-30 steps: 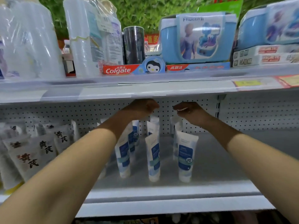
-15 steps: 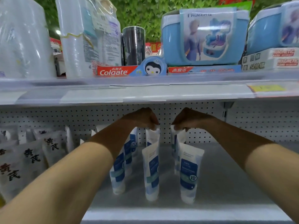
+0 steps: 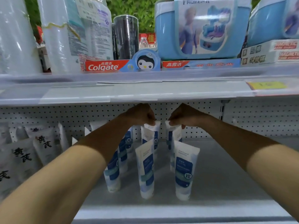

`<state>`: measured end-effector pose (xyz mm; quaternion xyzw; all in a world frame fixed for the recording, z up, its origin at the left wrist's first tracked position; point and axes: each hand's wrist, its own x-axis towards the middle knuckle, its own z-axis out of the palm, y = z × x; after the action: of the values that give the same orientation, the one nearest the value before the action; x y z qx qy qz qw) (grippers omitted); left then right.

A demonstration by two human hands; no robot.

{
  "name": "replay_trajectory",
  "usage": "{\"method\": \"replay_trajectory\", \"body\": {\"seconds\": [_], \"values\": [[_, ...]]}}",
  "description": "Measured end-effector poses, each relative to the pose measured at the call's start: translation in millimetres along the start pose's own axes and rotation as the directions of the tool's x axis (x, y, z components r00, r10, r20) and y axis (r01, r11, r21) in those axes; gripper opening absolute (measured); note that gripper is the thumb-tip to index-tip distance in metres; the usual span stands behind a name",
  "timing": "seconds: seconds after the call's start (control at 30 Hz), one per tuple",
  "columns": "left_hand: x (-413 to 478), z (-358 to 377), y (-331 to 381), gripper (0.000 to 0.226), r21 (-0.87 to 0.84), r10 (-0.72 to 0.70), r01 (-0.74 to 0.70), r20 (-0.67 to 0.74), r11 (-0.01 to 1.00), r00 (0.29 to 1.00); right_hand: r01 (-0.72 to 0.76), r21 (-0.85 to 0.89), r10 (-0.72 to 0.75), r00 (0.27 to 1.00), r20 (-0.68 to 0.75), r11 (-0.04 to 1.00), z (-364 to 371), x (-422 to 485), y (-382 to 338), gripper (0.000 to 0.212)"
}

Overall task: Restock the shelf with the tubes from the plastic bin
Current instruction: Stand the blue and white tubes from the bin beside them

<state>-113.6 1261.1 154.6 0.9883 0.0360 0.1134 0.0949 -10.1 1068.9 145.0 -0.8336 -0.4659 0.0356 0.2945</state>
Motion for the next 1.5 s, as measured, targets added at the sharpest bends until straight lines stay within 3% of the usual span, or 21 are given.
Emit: {"method": "replay_trajectory", "body": {"seconds": [0.33, 0.63, 0.9, 0.97, 1.03, 1.13, 1.2, 1.33, 1.43, 1.5], "values": [[-7, 2, 9, 0.017, -0.051, 0.095, -0.096, -0.01, 0.994, 0.995, -0.008, -0.038, 0.009, 1.0, 0.01, 0.999, 3, -3, -7, 0.011], [-9, 3, 10, 0.016, -0.044, 0.08, -0.08, -0.001, 0.996, 0.997, -0.018, -0.042, 0.019, 0.999, 0.026, 0.999, 2, -4, -9, 0.009], [-12, -1, 14, 0.026, -0.056, 0.053, -0.051, 0.039, 0.997, 0.998, 0.0, -0.032, 0.001, 1.0, 0.018, 0.999, -3, -8, -14, 0.025], [-13, -3, 13, 0.03, -0.06, 0.059, -0.057, 0.024, 0.997, 0.998, 0.002, -0.021, -0.003, 0.999, -0.036, 1.0, -4, -10, -14, 0.028], [-18, -11, 11, 0.03, -0.123, 0.086, -0.089, -0.034, 0.988, 0.996, 0.027, 0.071, -0.012, 0.978, -0.209, 0.997, -4, -17, -13, 0.023], [-36, -26, 8, 0.03, -0.27, 0.172, -0.187, -0.077, 0.945, 0.982, 0.169, 0.08, -0.125, 0.911, -0.393, 0.982, -6, -34, -12, 0.023], [-50, -33, 9, 0.037, -0.264, 0.2, -0.191, 0.007, 0.945, 0.98, 0.196, 0.04, -0.173, 0.929, -0.326, 0.98, -9, -47, -12, 0.026], [-67, -28, 14, 0.037, -0.05, 0.214, -0.209, 0.17, 0.977, 0.962, 0.229, -0.085, -0.233, 0.972, -0.04, 0.97, -12, -61, -10, 0.034], [-69, -18, 14, 0.033, 0.024, 0.214, -0.223, 0.19, 0.975, 0.958, 0.194, -0.128, -0.175, 0.973, 0.148, 0.973, -8, -63, -13, 0.034], [-67, -12, 13, 0.028, 0.015, 0.238, -0.243, 0.159, 0.97, 0.958, 0.189, -0.121, -0.168, 0.973, 0.16, 0.975, -6, -61, -14, 0.03]]}}
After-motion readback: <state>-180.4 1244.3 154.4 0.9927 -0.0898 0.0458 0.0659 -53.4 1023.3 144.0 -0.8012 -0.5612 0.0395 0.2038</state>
